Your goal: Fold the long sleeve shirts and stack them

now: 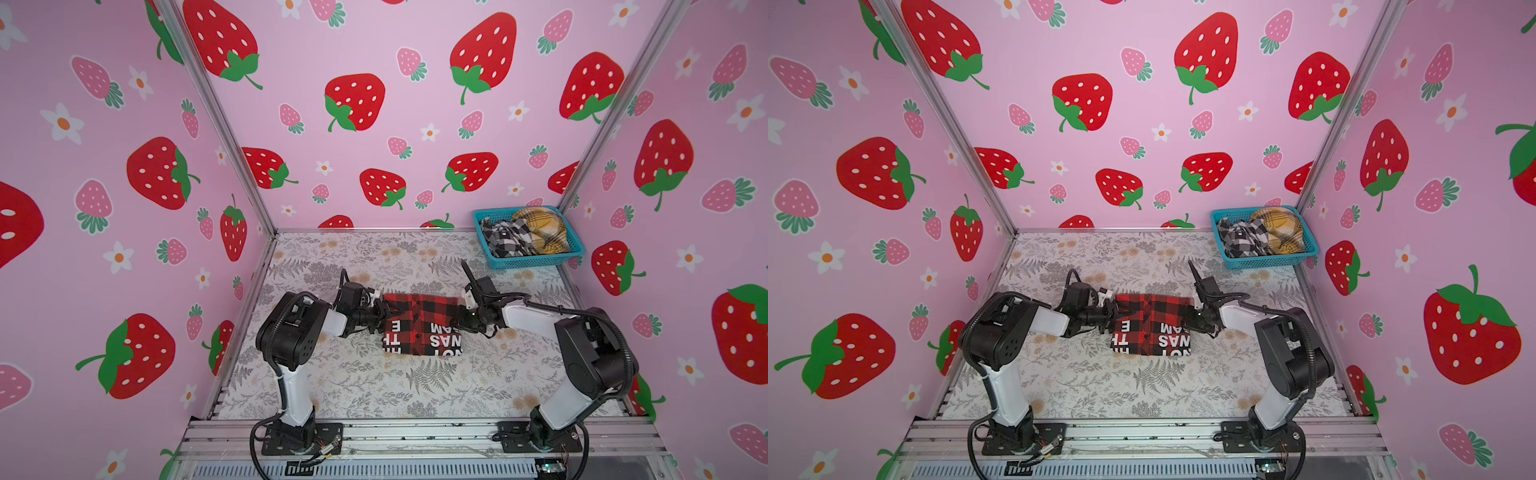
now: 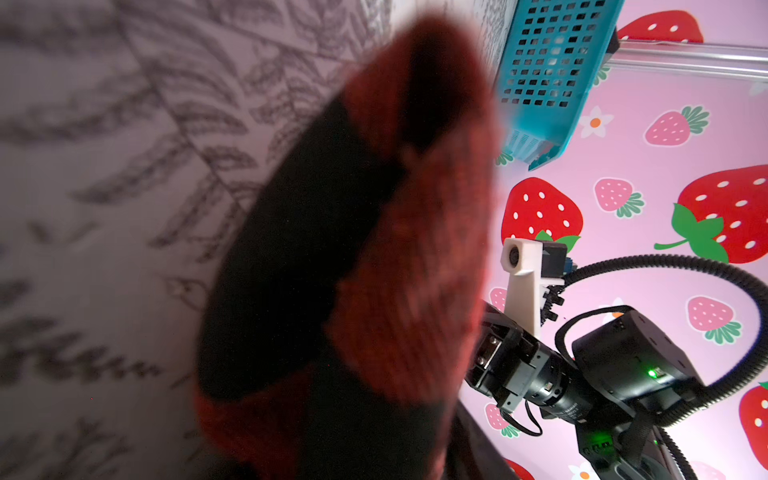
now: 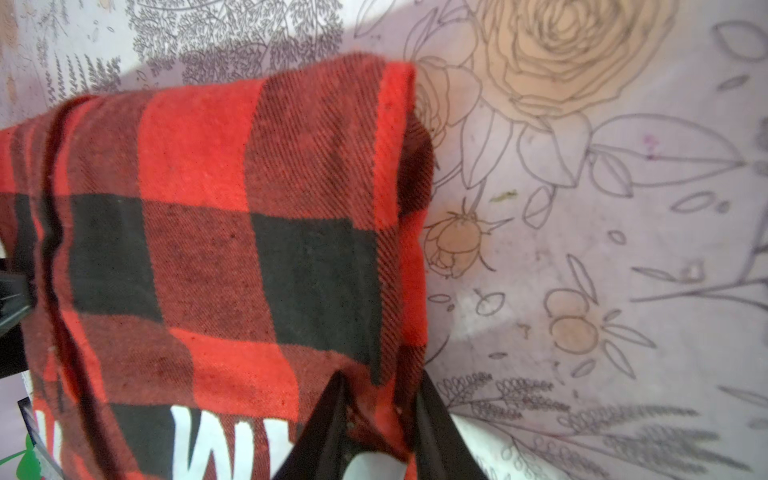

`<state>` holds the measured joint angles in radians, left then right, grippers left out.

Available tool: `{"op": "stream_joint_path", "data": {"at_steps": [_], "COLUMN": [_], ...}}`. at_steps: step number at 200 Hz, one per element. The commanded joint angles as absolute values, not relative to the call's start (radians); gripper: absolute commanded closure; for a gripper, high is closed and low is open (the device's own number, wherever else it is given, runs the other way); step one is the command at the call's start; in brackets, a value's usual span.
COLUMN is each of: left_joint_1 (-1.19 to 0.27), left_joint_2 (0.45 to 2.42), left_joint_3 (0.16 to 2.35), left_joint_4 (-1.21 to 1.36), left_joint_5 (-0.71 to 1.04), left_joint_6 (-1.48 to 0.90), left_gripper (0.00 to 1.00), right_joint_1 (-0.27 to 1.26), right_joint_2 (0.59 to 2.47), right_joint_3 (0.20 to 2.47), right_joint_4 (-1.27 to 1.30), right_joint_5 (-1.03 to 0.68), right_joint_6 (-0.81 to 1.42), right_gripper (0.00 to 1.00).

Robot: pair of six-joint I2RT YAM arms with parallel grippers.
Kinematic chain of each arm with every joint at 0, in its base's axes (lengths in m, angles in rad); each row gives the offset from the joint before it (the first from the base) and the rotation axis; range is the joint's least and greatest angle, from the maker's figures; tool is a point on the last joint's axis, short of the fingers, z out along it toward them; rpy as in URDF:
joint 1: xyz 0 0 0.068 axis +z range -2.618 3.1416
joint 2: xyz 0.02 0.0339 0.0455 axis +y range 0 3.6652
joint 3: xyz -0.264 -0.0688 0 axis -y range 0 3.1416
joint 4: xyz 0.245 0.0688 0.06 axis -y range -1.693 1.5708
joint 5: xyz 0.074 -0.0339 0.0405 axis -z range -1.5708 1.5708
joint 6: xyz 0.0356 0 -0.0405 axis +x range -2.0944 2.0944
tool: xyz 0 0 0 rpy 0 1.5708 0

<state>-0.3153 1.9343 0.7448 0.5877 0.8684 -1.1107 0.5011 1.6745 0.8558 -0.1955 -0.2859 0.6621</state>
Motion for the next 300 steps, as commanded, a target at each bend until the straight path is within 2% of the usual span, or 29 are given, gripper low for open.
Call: {"op": "stream_joint_path", "data": {"at_steps": [1, 17, 79, 126, 229, 235, 300], "left_joint_1": [-0.333, -0.337, -0.356, -0.380, -0.380, -0.380, -0.380], "left_joint_2": [1.974, 1.974, 1.977, 1.954, 1.905, 1.905, 1.894], "left_joint_3": [0.715, 0.715, 0.746, 0.798, 0.805, 0.805, 0.832], "left_joint_4": [0.534, 0.533, 0.524, 0.434, 0.324, 0.321, 0.253], "left_joint_5": [0.844, 0.844, 0.844, 0.821, 0.801, 0.800, 0.793], "left_joint_6": [-1.137, -1.137, -1.152, -1.112, -1.039, -1.036, -0.992], "left_gripper": [0.47, 0.48, 0.66, 0.82, 0.93, 0.98, 1.00], "right_joint_1": [0.500, 0.500, 0.500, 0.502, 0.502, 0.502, 0.502], "right_joint_2": [1.717, 1.716, 1.715, 1.690, 1.572, 1.563, 1.504], "right_joint_3": [0.847, 0.848, 0.844, 0.851, 0.945, 0.951, 0.987], "right_joint_4": [-0.256, -0.256, -0.239, -0.251, -0.392, -0.404, -0.469], "right_joint_5": [-0.268, -0.269, -0.282, -0.266, -0.185, -0.179, -0.122], "right_joint_6": [0.674, 0.675, 0.676, 0.675, 0.661, 0.660, 0.650], "right_gripper": [0.70, 0.70, 0.70, 0.71, 0.71, 0.71, 0.71]}}
